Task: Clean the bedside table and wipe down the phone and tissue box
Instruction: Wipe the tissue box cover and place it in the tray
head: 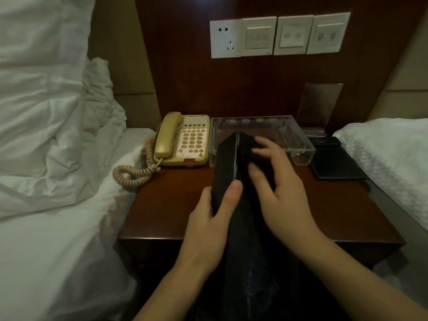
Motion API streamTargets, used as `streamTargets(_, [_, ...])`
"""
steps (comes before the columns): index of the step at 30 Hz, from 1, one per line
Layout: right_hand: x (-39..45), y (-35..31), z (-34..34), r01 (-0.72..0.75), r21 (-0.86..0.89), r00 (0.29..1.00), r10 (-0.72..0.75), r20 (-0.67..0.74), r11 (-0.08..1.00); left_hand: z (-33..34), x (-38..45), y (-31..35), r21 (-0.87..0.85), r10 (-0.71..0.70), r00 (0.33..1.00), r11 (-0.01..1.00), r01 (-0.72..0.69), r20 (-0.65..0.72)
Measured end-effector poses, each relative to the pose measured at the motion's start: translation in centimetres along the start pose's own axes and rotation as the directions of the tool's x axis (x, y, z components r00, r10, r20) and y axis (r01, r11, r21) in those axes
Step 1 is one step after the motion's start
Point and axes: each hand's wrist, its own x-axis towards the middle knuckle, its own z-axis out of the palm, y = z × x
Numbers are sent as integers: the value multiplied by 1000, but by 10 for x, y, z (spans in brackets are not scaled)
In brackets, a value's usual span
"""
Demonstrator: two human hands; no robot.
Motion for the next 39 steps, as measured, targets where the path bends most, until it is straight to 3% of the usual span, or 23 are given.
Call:
streamTargets(3, [-1, -2, 3, -32, 41, 999, 34, -38, 999, 2, 1, 3, 30, -10, 1000, 1000, 11, -12])
streamTargets(9, [-70, -11, 3, 2, 26, 986, -7, 164, 1000, -2, 6, -2, 20, -27, 999, 999, 27, -31])
streamTargets(15, [-6, -2, -1, -78, 24, 997, 78, 13, 997, 0, -1, 5, -11, -41, 999, 999, 40, -4])
streamTargets(17, [-4, -2, 1, -97, 15, 995, 97, 18, 995, 0, -2, 5, -44, -67, 998, 997, 66, -10])
streamTargets(24, [-73, -10, -11, 56, -63, 942, -32, 335, 996, -6, 8, -4, -120, -119, 992, 986, 112, -53])
streamTargets(30, [-7, 21, -13, -123, -76, 984, 131, 117, 990, -4, 4, 4, -81, -146, 989, 986, 144, -25])
streamTargets(39, [3, 25, -12, -219, -47, 966, 223, 133, 975, -16, -1, 8, -161, -326, 936, 925, 345, 134])
